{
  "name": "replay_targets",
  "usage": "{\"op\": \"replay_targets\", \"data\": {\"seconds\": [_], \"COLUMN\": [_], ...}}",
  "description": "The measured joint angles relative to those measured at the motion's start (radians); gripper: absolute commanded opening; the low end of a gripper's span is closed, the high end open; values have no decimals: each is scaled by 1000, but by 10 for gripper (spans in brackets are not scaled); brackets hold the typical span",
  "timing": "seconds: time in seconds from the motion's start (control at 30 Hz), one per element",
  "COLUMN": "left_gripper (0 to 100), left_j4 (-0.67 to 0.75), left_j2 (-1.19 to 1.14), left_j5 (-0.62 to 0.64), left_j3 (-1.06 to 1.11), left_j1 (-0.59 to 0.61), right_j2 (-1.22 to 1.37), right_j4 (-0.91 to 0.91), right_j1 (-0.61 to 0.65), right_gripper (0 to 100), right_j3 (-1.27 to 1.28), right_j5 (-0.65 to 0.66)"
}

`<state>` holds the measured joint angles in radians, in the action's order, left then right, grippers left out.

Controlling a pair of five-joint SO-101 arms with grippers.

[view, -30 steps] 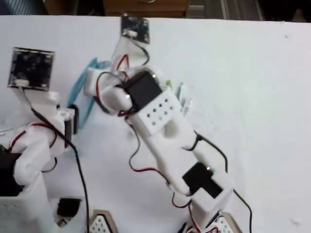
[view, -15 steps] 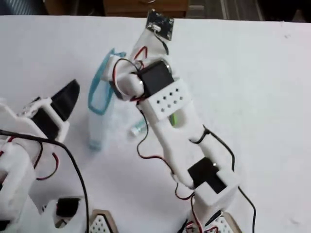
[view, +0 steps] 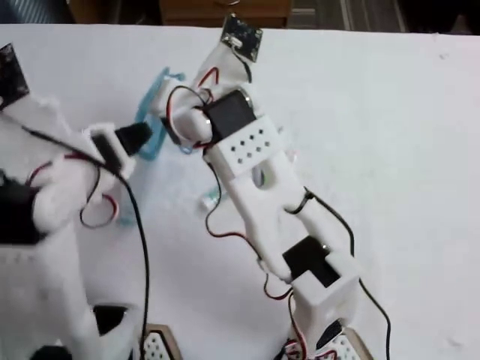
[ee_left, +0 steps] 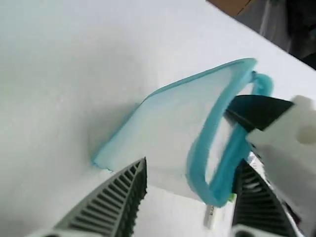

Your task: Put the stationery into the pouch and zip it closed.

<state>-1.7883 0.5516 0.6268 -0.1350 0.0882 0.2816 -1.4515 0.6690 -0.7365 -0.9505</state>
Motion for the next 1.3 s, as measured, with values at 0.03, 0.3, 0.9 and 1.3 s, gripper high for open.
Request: {"op": "replay_targets", "data": {"seconds": [0.03,0.3,0.9,1.3], "left_gripper": [279,229,22,21], "left_j4": [0,3,6,2], "left_j2": [-26,-110,-430,-496], "left_j5": [0,0,-338,-525], "left_j3": [3,3,-245,-394], "left_j1": [9,23,117,150], "right_j2": [2,6,-44,-292], "right_j4": [5,34,-34,-180], "right_j1": [2,-37,-3,81], "right_gripper": [16,16,21,330], "right_j3": [0,0,2,2], "right_j5": [-8,-17,104,373]}}
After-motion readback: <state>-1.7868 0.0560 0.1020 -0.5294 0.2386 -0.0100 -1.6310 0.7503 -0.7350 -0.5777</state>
